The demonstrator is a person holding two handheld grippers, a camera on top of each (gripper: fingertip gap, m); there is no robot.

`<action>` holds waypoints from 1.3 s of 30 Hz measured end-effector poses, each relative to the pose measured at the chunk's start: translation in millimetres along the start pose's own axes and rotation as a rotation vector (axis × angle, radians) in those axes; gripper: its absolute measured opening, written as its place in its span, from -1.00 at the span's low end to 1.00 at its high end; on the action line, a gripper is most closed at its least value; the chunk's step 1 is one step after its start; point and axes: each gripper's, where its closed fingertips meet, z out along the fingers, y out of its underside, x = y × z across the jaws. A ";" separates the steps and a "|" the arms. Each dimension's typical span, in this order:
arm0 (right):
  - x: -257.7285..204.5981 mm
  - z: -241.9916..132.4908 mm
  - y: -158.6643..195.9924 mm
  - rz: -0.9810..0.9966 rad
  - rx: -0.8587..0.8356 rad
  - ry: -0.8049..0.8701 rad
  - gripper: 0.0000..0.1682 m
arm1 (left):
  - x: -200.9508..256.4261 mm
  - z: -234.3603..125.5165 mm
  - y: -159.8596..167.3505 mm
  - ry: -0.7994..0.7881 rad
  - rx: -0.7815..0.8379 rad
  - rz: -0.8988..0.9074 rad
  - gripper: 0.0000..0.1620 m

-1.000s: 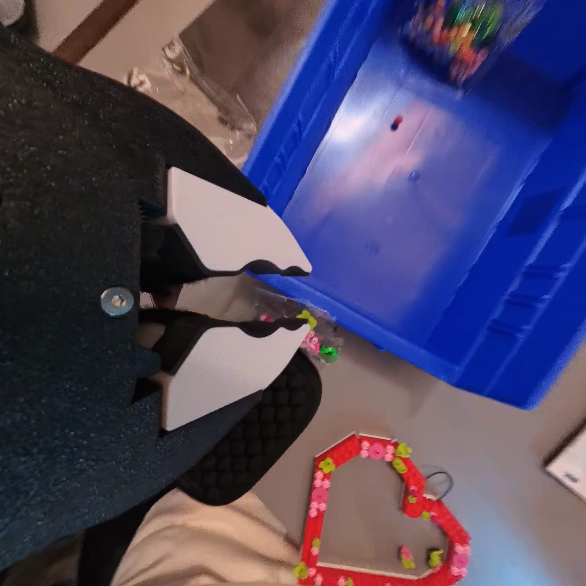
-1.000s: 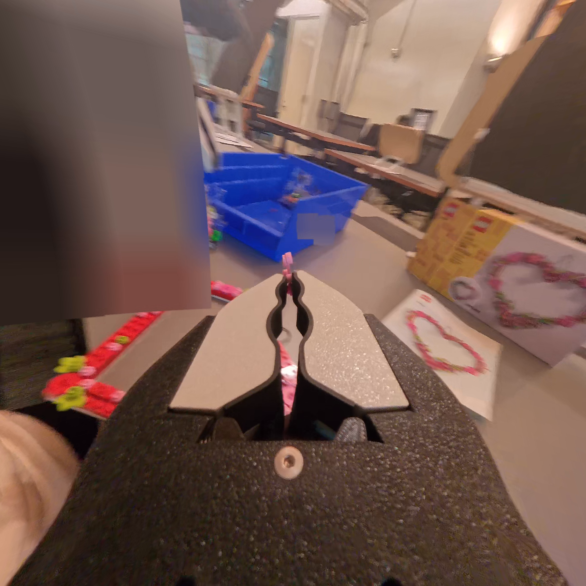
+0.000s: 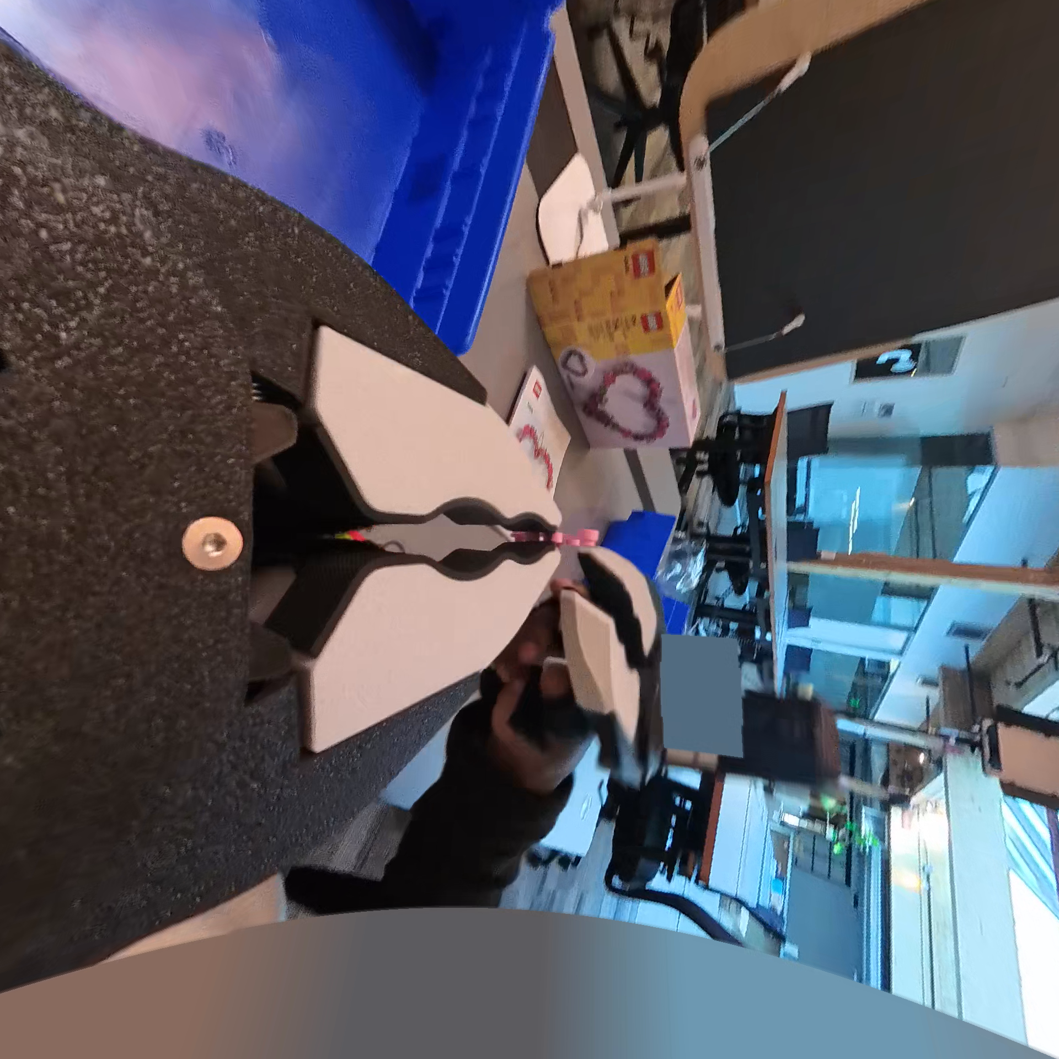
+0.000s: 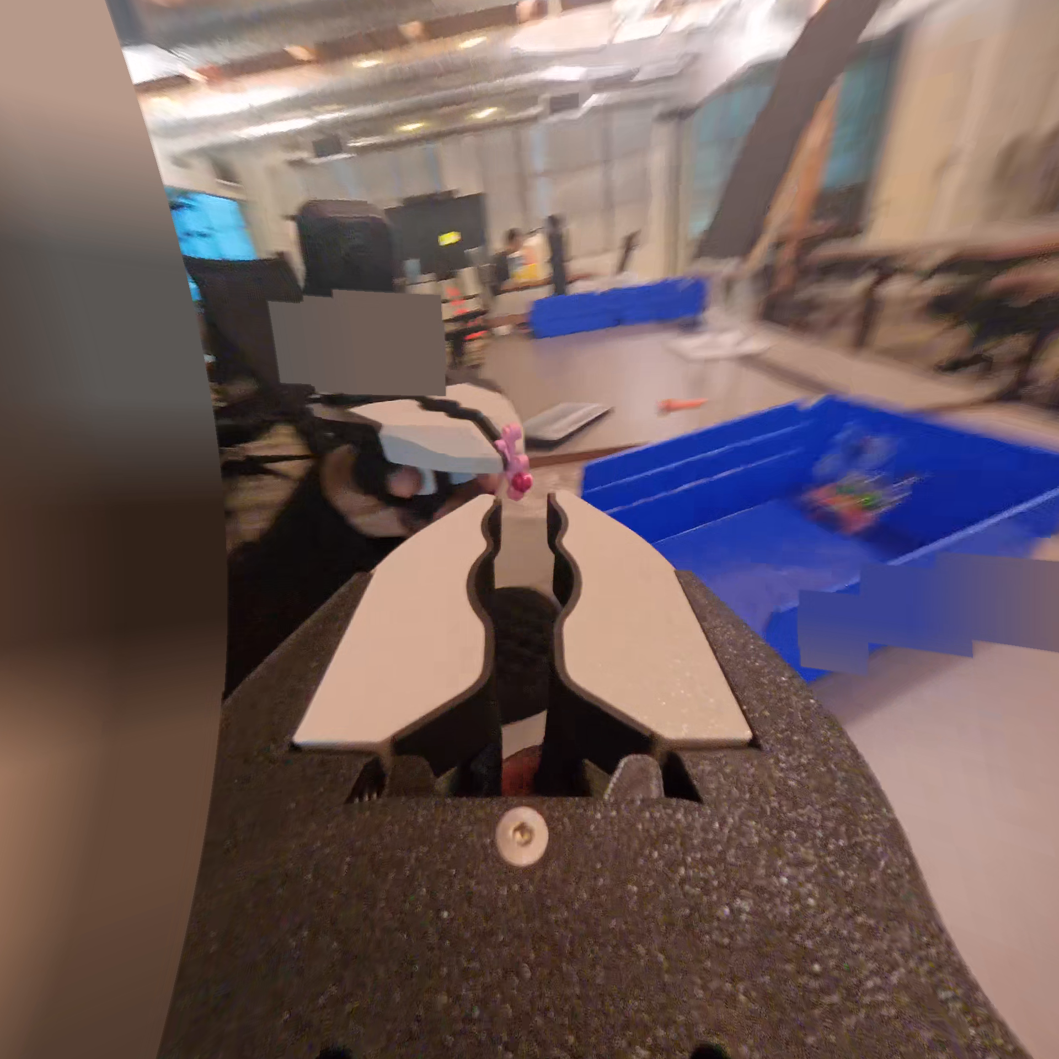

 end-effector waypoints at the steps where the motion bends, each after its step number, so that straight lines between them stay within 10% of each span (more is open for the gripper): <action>1: 1.3 -0.5 -4.7 -0.121 0.032 0.094 -0.84 | -2.6 -0.3 -2.1 -0.035 0.009 0.012 -0.97; 5: 1.4 1.4 -17.9 -0.621 0.046 0.459 -0.87 | 1.3 1.8 -9.8 -0.081 0.048 -0.008 -0.97; 25: 5.0 11.8 -4.5 -0.574 -0.070 0.492 -0.92 | -0.4 6.8 -4.1 -0.092 0.043 -0.071 -0.98; 31: -3.7 14.2 -1.2 -0.636 -0.028 0.492 -0.93 | -50.0 -17.8 -5.8 -0.427 0.013 0.141 -0.98; 39: 0.8 4.4 7.9 -0.466 0.005 0.416 -0.92 | -111.5 -77.6 82.4 -0.400 -0.539 -0.100 -0.97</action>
